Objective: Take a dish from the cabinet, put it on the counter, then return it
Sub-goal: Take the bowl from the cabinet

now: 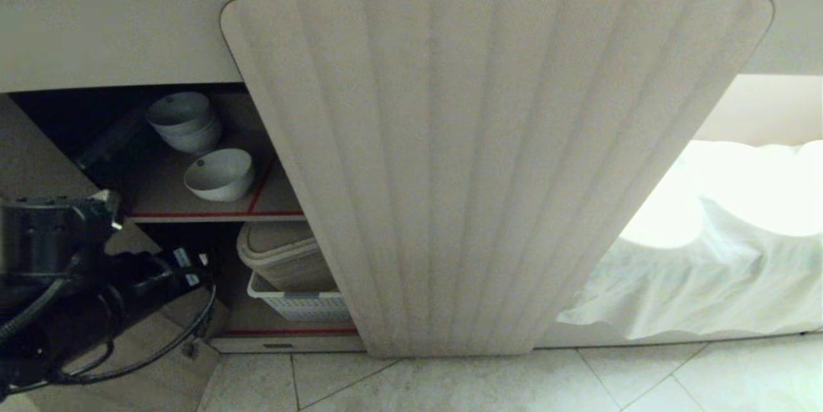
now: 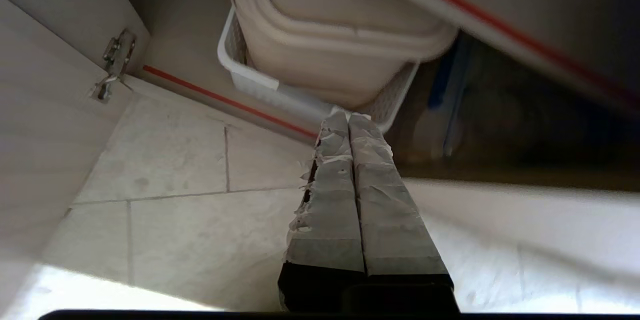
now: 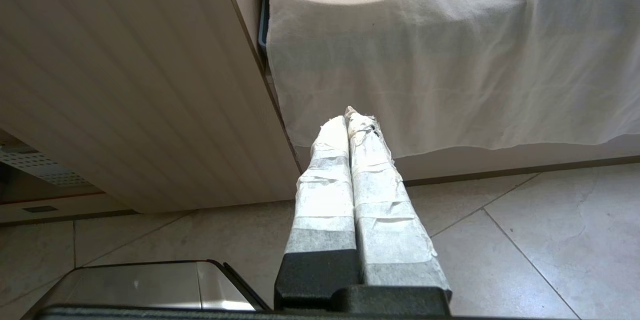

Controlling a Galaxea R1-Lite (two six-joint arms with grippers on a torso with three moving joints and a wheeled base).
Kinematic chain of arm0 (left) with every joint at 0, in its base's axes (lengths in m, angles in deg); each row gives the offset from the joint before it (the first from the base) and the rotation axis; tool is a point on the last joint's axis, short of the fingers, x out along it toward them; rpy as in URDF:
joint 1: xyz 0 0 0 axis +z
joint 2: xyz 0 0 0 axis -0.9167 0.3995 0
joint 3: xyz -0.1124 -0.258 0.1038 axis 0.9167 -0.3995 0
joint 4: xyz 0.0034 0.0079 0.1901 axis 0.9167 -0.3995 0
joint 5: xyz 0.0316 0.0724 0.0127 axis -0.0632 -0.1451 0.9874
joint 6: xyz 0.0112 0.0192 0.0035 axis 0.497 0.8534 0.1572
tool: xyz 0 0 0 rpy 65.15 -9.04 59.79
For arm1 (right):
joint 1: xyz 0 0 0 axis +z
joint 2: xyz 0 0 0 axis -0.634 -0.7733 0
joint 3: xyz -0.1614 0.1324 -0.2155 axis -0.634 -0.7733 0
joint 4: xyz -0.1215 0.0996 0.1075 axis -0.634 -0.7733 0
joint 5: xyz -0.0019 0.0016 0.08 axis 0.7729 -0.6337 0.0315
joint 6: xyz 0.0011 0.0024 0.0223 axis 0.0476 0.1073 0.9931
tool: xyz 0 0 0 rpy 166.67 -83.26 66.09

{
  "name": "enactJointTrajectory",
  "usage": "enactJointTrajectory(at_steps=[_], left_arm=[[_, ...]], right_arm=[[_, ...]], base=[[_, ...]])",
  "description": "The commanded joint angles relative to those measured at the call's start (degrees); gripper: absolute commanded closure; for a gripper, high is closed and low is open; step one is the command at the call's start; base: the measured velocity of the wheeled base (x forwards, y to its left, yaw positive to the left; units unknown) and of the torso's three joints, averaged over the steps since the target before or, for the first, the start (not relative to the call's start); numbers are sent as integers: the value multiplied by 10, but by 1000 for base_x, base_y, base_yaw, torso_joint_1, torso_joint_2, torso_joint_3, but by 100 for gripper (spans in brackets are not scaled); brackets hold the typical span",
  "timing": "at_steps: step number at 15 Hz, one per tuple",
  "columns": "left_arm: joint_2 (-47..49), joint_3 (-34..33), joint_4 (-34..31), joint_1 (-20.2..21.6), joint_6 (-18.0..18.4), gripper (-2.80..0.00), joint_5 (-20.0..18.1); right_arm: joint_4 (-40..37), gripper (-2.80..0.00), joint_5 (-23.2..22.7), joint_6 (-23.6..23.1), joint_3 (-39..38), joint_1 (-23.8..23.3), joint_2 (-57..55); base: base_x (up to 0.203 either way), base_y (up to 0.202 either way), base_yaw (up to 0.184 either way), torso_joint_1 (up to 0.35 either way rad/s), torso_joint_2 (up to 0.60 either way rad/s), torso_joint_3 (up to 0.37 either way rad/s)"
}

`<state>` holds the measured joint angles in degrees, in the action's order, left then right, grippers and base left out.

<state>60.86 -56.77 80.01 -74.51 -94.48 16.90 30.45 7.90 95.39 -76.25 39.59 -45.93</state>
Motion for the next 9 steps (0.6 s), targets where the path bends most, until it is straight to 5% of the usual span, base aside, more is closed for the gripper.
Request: enactJointTrajectory(at_steps=[1,9], left_arm=[[40,25,1,-6,-10,0,11],[87,64,2,-1,-60,0,43]], right_arm=[[0,0,0,0,0,0,0],[0,0,0,0,0,0,0]], base=[[0,0,0,0,0,0],[0,0,0,0,0,0]])
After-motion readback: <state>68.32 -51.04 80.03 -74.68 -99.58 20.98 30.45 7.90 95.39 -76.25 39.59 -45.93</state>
